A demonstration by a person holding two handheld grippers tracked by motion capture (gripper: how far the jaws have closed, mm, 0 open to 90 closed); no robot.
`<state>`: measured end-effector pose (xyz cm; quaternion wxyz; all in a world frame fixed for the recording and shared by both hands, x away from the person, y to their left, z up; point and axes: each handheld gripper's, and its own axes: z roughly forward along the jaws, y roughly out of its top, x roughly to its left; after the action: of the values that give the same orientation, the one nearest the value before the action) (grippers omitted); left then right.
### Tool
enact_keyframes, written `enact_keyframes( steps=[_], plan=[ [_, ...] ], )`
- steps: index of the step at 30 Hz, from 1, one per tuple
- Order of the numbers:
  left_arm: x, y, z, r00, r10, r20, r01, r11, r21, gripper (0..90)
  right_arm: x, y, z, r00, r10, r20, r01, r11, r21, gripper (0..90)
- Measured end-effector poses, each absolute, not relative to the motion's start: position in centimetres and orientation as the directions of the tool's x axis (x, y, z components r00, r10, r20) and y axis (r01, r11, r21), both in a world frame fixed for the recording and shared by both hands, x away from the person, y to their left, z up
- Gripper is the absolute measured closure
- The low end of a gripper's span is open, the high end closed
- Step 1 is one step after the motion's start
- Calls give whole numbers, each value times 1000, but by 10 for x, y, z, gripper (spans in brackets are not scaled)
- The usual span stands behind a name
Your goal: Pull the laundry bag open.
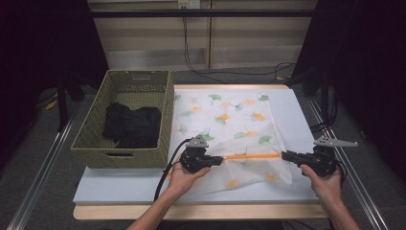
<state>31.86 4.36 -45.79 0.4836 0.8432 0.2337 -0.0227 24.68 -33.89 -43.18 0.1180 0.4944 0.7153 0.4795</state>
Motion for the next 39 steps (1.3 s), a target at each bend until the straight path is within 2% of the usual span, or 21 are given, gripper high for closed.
enact_keyframes(
  steps=[17,39],
  plan=[
    [320,53,-461,878,408,-250,428,-435,792,900,246,-344,-433,-466,834,295,583,39,811,854],
    [316,60,-457,880,404,-250,427,-440,790,900,247,-345,-433,-461,836,299,587,34,809,854]
  ],
)
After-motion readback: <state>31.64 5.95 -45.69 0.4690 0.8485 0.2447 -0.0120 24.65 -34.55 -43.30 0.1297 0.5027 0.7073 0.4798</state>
